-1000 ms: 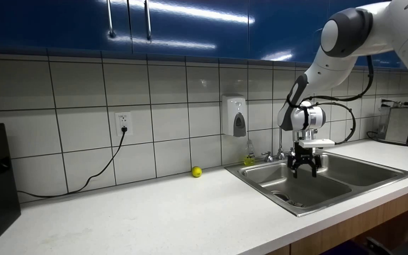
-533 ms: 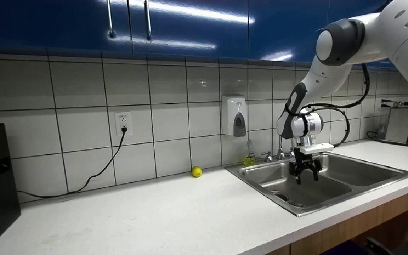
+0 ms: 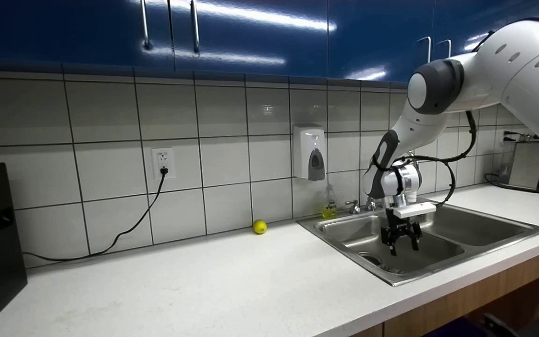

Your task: Take the candy bar out of the sink

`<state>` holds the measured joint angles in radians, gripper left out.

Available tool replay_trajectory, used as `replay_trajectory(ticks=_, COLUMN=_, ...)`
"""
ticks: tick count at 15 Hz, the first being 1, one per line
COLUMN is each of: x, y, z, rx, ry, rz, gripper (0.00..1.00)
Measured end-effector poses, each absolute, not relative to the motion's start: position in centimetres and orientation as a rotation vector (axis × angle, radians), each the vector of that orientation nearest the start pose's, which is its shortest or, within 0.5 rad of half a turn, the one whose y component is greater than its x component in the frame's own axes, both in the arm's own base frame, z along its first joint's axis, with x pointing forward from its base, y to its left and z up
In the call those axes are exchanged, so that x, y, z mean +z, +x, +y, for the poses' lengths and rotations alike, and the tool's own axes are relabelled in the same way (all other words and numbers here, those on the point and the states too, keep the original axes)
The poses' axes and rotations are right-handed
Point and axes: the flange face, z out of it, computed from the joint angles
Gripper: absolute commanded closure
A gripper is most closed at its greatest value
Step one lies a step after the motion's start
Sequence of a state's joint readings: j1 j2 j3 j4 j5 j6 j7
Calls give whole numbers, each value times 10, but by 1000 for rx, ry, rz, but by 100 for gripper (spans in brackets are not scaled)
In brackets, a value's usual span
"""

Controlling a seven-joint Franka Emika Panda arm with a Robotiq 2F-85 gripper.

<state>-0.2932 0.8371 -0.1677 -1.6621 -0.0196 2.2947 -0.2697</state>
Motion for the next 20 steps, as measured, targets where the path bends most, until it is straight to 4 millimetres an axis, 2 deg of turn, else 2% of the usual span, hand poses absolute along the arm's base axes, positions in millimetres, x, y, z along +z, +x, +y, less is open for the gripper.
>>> replay_trajectory(ticks=7, x=73, y=605, z=-277, rx=378, ry=-3217, rz=88, gripper=0)
replay_trajectory(ticks=12, x=55, y=605, z=-275, rx=368, ry=-3229, rz=26, gripper=0)
replay_trajectory(ticks=16, x=43, y=603, z=-273, rx=358, ry=-3230, rz=7, gripper=0)
replay_trajectory(ticks=20, x=40, y=605, z=-271, rx=306, ry=-3238, rz=-26, gripper=0)
